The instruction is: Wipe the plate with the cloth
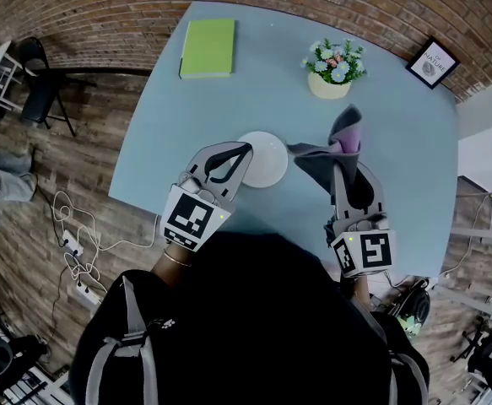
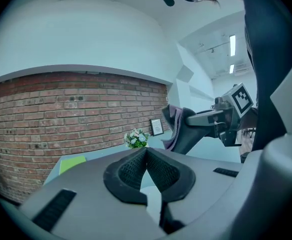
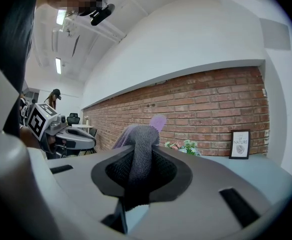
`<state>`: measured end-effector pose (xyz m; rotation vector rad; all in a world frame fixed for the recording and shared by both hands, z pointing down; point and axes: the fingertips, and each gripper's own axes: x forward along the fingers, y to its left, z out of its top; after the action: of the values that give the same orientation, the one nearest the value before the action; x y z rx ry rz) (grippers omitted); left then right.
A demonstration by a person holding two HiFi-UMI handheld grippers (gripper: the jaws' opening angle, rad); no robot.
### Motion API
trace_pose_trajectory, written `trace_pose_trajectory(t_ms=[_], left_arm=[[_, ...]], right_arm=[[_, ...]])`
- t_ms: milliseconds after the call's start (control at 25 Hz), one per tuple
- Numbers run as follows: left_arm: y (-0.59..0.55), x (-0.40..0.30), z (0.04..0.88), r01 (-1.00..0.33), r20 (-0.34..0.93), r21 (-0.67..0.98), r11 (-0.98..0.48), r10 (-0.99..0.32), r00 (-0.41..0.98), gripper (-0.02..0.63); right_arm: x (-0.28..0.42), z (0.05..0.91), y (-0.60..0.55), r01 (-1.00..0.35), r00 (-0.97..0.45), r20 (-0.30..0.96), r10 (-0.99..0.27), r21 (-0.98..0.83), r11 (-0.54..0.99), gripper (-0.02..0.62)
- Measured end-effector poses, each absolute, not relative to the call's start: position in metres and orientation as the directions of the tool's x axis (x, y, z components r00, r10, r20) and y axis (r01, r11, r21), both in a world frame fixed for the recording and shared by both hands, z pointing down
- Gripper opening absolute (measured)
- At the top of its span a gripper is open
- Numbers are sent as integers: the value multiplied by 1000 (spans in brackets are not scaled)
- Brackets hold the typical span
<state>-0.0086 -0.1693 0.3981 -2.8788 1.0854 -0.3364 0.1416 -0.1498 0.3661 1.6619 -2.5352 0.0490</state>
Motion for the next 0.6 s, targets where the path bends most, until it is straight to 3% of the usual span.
trace_pose_trajectory(t_ms=[600], left_arm=[[-172, -10, 403, -651, 199, -96, -753, -656, 728, 8]], right_arm=[[137, 370, -150, -904, -418, 121, -901, 39, 425, 61]])
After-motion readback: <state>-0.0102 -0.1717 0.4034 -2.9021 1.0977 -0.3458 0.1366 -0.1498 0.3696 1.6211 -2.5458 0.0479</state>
